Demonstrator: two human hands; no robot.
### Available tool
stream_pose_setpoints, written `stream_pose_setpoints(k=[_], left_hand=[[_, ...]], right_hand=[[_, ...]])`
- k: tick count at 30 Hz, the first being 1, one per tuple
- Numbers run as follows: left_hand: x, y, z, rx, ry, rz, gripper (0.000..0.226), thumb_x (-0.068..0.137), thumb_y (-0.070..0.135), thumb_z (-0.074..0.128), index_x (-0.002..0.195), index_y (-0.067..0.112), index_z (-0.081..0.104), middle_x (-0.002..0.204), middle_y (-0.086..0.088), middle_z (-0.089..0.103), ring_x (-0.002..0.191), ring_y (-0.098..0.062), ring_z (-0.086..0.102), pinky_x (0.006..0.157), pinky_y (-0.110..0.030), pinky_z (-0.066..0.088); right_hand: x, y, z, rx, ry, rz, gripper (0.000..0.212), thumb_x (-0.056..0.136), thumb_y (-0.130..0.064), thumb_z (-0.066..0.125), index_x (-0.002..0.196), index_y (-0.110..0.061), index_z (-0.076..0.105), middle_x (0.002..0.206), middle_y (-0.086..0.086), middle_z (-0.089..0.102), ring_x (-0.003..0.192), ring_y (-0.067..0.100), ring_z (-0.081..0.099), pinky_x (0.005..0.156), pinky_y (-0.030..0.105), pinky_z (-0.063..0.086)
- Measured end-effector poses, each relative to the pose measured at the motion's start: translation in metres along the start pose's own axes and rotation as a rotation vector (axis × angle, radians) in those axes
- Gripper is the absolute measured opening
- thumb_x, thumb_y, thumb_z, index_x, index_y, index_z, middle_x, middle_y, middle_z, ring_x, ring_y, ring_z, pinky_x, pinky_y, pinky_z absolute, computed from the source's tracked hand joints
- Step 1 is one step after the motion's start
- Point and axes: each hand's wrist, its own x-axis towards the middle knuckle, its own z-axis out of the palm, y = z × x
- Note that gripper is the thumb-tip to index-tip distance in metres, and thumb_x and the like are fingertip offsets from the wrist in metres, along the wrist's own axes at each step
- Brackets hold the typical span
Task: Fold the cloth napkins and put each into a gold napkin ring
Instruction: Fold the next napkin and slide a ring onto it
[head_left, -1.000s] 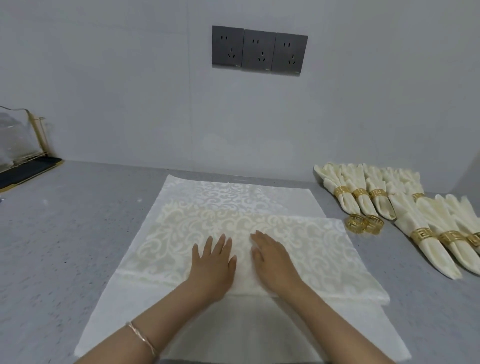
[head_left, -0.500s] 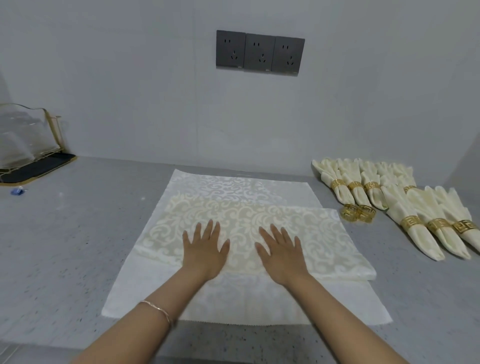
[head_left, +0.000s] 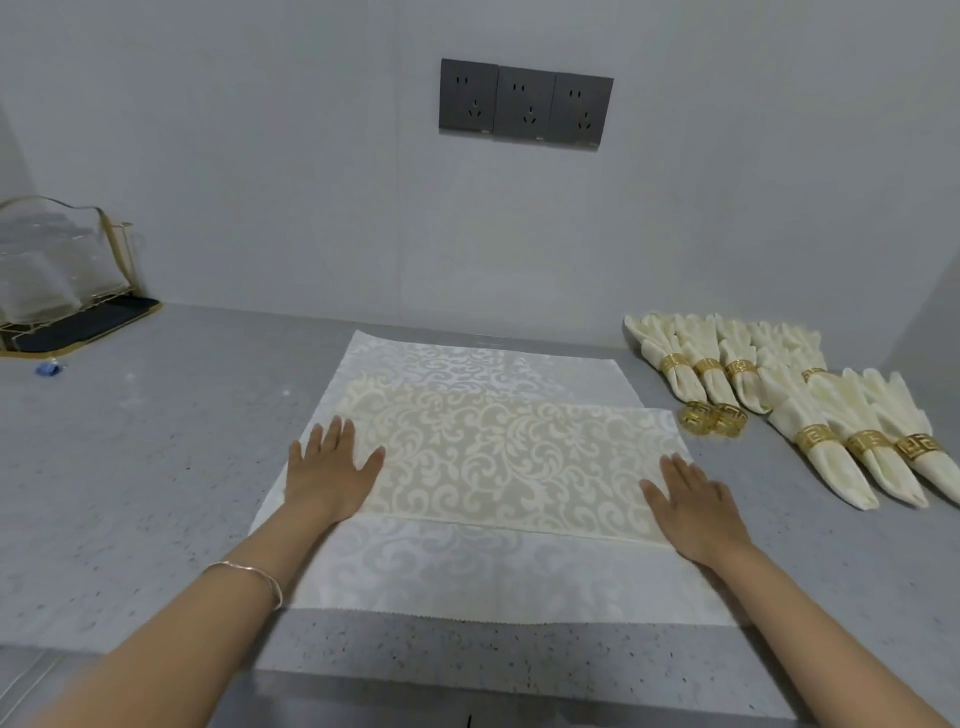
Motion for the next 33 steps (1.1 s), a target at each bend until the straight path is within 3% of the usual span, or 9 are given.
stream_pose_setpoints(k=[4, 9, 15, 20, 23, 25, 28, 31, 33], left_hand=[[-0.001, 0.002, 0.0, -0.008, 0.008, 0.004, 0.073, 0.097, 0.059, 0.012, 0.153, 0.015, -0.003, 0.16, -0.002, -0.01, 0.148, -0.022, -0.008, 0.12, -0.042, -0.004], [-0.002, 0.002, 0.003, -0.025, 0.017, -0.007, 0.075, 0.097, 0.059, 0.012, 0.153, 0.013, -0.005, 0.16, -0.008, -0.011, 0.148, -0.023, -0.009, 0.12, -0.042, -0.005], [-0.001, 0.002, 0.003, -0.031, 0.046, -0.018, 0.076, 0.096, 0.06, 0.012, 0.153, 0.012, -0.005, 0.16, -0.009, -0.011, 0.148, -0.023, -0.01, 0.119, -0.041, -0.006], [-0.002, 0.004, 0.006, -0.03, 0.076, -0.031, 0.075, 0.096, 0.06, 0.011, 0.153, 0.013, -0.006, 0.16, -0.008, -0.011, 0.147, -0.022, -0.011, 0.119, -0.04, -0.007], [-0.001, 0.003, 0.007, -0.042, 0.078, -0.033, 0.076, 0.096, 0.06, 0.012, 0.152, 0.013, -0.006, 0.16, -0.008, -0.012, 0.147, -0.022, -0.012, 0.119, -0.04, -0.008], [-0.001, 0.002, 0.008, -0.043, 0.088, -0.028, 0.076, 0.096, 0.06, 0.013, 0.153, 0.013, -0.005, 0.16, -0.008, -0.011, 0.147, -0.022, -0.011, 0.12, -0.041, -0.007], [0.0, 0.002, 0.008, -0.046, 0.09, -0.03, 0.076, 0.096, 0.06, 0.013, 0.153, 0.013, -0.006, 0.16, -0.008, -0.011, 0.147, -0.022, -0.012, 0.119, -0.04, -0.008], [-0.001, 0.002, 0.007, -0.066, 0.086, -0.042, 0.078, 0.096, 0.06, 0.014, 0.152, 0.011, -0.009, 0.16, -0.007, -0.012, 0.147, -0.021, -0.012, 0.118, -0.039, -0.009], [-0.001, 0.001, 0.007, -0.164, 0.129, -0.029, 0.077, 0.097, 0.057, 0.016, 0.15, 0.009, -0.013, 0.16, -0.005, -0.012, 0.148, -0.018, -0.01, 0.119, -0.036, -0.009]], right_hand=[[0.0, -0.038, -0.017, 0.152, 0.064, -0.134, 0.071, 0.094, -0.062, 0.025, 0.152, -0.022, 0.011, 0.16, -0.003, -0.003, 0.147, 0.016, -0.005, 0.117, 0.04, -0.004], [0.033, -0.134, -0.037, 0.275, -0.028, -0.442, 0.068, 0.092, -0.057, 0.045, 0.149, -0.027, 0.023, 0.159, -0.008, 0.009, 0.146, 0.013, 0.006, 0.118, 0.034, 0.006], [0.108, -0.213, -0.031, 0.19, -0.198, -0.421, 0.078, 0.084, -0.061, 0.054, 0.145, -0.018, 0.03, 0.153, 0.001, 0.027, 0.14, 0.021, 0.028, 0.113, 0.037, 0.026], [0.138, -0.233, -0.031, 0.019, -0.049, -0.35, 0.057, 0.08, -0.069, 0.051, 0.109, -0.02, 0.052, 0.117, 0.004, 0.05, 0.112, 0.024, 0.047, 0.094, 0.035, 0.036], [0.141, -0.251, -0.035, -0.019, -0.097, -0.344, 0.053, 0.08, -0.069, 0.049, 0.094, -0.018, 0.045, 0.093, -0.002, 0.05, 0.09, 0.02, 0.048, 0.09, 0.034, 0.032], [0.141, -0.265, -0.036, -0.006, -0.148, -0.385, 0.047, 0.082, -0.066, 0.051, 0.085, -0.019, 0.047, 0.085, -0.005, 0.051, 0.084, 0.019, 0.05, 0.089, 0.034, 0.031], [0.138, -0.292, -0.033, 0.16, -0.179, -0.517, 0.037, 0.083, -0.051, 0.06, 0.106, -0.023, 0.053, 0.111, -0.007, 0.05, 0.106, 0.017, 0.048, 0.098, 0.035, 0.034], [0.123, -0.318, -0.031, 0.399, -0.139, -0.697, 0.019, 0.083, -0.029, 0.068, 0.082, -0.026, 0.05, 0.089, -0.012, 0.049, 0.083, 0.007, 0.046, 0.076, 0.022, 0.038], [0.112, -0.328, -0.031, 0.475, -0.105, -0.761, 0.006, 0.085, -0.021, 0.067, 0.084, -0.018, 0.062, 0.09, -0.007, 0.061, 0.089, 0.012, 0.056, 0.079, 0.026, 0.044]])
